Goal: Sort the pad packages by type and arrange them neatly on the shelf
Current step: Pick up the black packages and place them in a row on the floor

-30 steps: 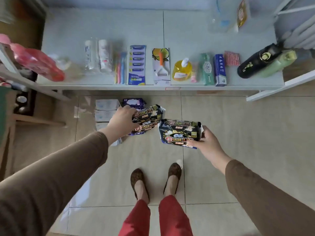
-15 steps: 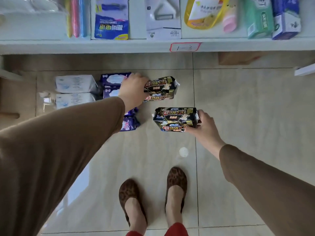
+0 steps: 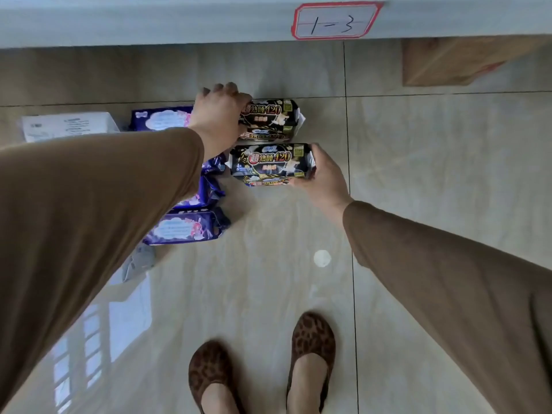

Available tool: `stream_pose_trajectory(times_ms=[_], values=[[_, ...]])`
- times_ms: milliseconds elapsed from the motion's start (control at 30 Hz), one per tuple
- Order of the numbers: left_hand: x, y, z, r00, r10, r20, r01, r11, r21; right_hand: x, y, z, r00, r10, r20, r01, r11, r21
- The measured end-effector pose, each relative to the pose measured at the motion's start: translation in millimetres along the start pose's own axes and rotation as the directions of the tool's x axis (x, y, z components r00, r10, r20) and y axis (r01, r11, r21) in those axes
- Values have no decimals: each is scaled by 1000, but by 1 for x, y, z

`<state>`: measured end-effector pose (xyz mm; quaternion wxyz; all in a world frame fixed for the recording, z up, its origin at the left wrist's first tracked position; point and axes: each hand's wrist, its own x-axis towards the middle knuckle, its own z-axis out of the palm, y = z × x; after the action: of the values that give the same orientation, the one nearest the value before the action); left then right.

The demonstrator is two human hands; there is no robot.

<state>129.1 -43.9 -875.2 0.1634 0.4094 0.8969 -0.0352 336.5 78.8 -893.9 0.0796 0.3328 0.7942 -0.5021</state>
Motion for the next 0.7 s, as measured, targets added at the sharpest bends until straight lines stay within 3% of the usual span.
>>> stream_pose_trajectory(times_ms=[200,333,533,700], values=[[-7,-22,-5,993,115,-7,-115,993,-37,16,-4,22,995,-28,-91,24,999,-48],[-16,-32,-4,989,149,8,-148,987,-62,21,-5,28,992,36,-121,-39,999,-19],[-46,-28,-8,996,86,9,-84,989,-118,-7,-10,11,990,102,-95,-106,994,-37],[-113,-9,-53,997,13,78,1,984,-178,-68,-45,-36,985,131,-114,-142,985,-95]])
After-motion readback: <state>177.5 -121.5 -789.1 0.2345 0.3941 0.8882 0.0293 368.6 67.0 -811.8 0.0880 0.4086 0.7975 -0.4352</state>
